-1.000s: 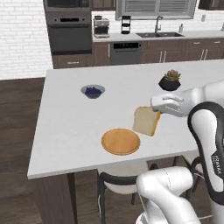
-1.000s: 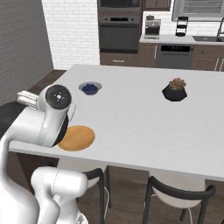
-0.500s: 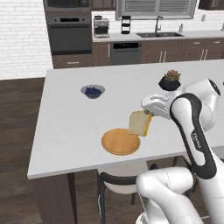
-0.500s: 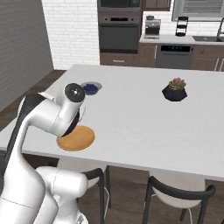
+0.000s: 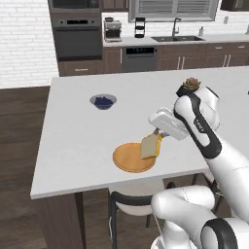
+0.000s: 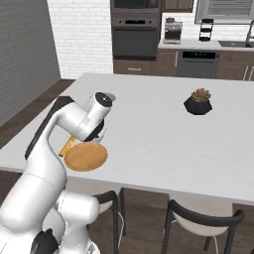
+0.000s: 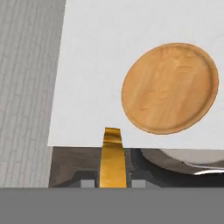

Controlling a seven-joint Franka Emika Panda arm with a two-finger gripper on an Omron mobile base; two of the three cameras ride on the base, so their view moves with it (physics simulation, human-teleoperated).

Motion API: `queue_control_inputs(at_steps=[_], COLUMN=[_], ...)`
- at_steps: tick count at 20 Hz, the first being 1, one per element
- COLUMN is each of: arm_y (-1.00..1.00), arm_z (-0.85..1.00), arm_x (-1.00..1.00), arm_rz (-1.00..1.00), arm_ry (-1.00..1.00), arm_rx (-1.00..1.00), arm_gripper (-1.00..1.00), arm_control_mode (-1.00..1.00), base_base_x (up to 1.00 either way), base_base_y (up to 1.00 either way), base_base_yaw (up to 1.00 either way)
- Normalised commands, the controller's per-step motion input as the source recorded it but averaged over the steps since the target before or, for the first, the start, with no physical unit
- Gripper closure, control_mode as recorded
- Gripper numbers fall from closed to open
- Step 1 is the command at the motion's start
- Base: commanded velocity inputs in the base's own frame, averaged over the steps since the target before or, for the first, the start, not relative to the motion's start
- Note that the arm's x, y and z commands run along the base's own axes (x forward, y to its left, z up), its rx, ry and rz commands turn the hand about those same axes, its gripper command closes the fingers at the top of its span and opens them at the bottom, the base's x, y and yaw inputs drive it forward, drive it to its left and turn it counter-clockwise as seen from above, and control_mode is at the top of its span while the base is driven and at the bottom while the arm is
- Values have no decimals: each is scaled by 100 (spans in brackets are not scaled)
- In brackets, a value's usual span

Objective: Start the toaster. Once the lever pops up, take the bread to the plate on the dining counter.

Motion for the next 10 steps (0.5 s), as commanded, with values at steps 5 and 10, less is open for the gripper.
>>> queue_control_inputs(at_steps=[5,10], arm_y=[0,0], arm_z=[-54,-34], arm_x=[42,46], arm_rz=[1,0], arm_ry=[22,11], arm_rx=[0,3], arm_gripper=[100,100], arm_control_mode=[-100,-100], base_base_x=[0,0], base_base_y=[0,0], base_base_yaw=[0,0])
